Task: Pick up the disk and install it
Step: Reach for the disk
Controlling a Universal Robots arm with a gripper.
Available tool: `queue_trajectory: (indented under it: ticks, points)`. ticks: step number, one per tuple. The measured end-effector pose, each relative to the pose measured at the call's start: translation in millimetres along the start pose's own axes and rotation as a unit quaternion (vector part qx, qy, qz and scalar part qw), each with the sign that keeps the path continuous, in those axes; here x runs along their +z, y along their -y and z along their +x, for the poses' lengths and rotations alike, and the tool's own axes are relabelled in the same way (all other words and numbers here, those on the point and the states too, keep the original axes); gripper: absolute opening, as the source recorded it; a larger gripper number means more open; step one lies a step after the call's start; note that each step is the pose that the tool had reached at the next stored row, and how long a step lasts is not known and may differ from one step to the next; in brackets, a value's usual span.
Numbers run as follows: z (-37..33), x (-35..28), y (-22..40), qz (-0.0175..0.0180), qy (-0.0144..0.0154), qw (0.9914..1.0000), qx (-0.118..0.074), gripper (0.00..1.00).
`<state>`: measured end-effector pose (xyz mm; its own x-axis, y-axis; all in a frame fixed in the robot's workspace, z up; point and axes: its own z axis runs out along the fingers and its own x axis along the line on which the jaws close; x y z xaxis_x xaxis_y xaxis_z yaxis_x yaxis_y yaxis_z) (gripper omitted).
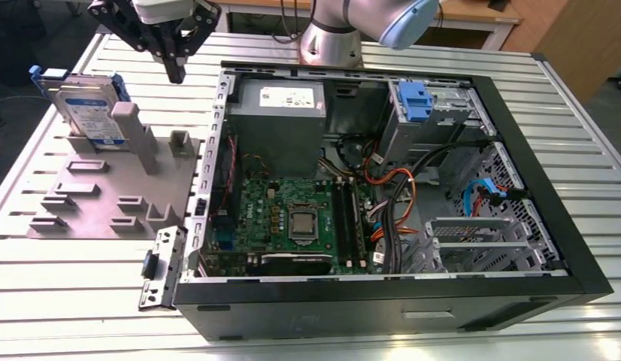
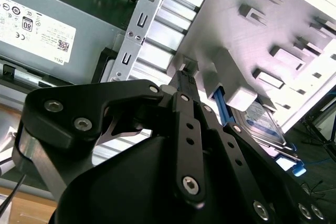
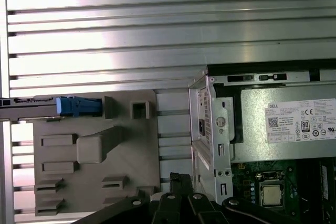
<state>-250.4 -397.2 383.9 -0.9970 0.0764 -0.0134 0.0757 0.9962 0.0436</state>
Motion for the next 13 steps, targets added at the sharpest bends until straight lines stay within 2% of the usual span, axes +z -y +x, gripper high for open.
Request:
queue_trajectory:
  ticks: [13]
  points:
    - [2.4,0.2,0.2,0.0000,0.0000,1.00000,0.000,0.11]
